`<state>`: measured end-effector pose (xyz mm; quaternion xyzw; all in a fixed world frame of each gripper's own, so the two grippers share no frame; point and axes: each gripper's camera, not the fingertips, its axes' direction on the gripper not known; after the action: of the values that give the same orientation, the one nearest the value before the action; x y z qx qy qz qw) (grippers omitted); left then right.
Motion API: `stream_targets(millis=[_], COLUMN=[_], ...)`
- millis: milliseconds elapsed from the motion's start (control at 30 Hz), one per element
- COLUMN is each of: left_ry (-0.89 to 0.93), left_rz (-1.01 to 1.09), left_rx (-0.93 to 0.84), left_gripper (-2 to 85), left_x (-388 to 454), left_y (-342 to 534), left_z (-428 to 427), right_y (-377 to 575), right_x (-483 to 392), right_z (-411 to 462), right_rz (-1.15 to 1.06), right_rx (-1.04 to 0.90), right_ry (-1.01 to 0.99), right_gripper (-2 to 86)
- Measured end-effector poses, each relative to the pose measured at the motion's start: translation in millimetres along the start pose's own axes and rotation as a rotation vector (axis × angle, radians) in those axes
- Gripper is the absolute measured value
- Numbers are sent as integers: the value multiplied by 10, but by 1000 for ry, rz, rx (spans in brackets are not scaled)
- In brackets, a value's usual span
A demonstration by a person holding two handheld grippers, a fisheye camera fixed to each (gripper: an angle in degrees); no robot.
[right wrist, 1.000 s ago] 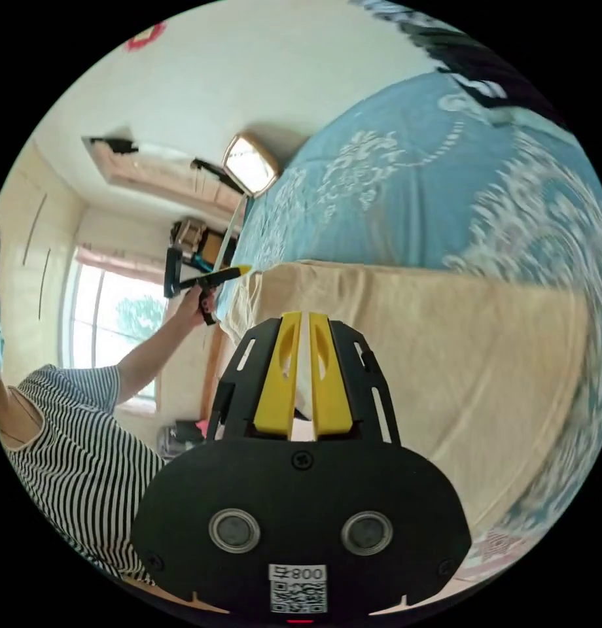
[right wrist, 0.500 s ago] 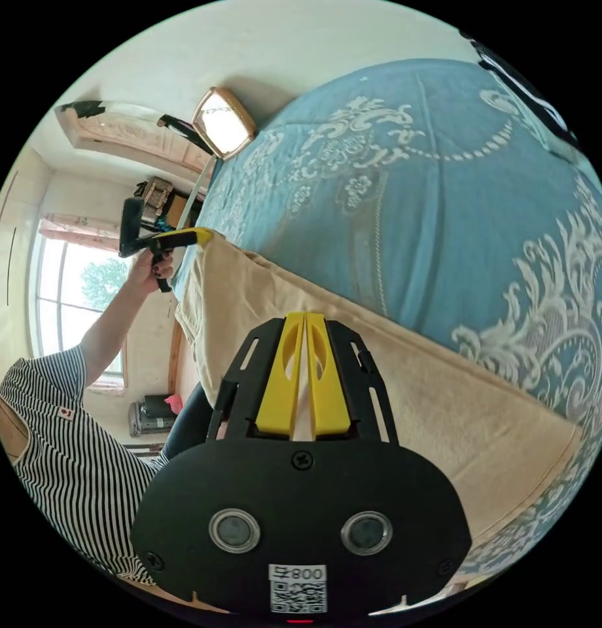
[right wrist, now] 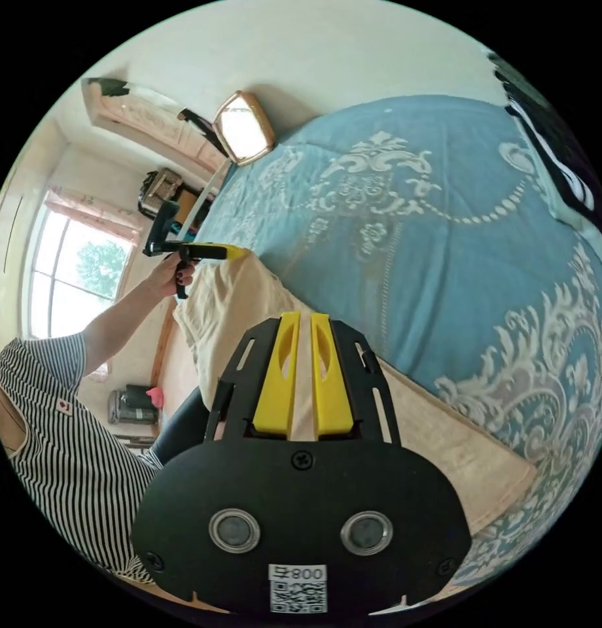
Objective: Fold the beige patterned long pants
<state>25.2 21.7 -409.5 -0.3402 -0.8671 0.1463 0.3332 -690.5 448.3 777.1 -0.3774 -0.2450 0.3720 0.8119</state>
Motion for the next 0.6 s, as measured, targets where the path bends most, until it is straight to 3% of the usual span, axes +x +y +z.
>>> stream_targets(millis=[200, 267, 333, 600], left_ry=[-206, -272, -226, -211], left_rz=[-100, -136, -205, -340], left_rx=[119, 80, 106, 288], left_gripper=[68, 52, 42, 28], left_x=[-307, -509, -710, -792], left_y=[798, 1033, 1273, 2585], left_z=[-267, -194, -173, -536], right_y=[-311, -249, -135, -197], right_x=[-1170, -1459, -1662, -1980], right_z=[887, 1227, 1659, 1625], right_rz=[-303, -375, -407, -400], right_rx=[-202, -309, -457, -385], right_ry=[-165, -160, -55, -74], right_gripper=[35, 38, 27, 5])
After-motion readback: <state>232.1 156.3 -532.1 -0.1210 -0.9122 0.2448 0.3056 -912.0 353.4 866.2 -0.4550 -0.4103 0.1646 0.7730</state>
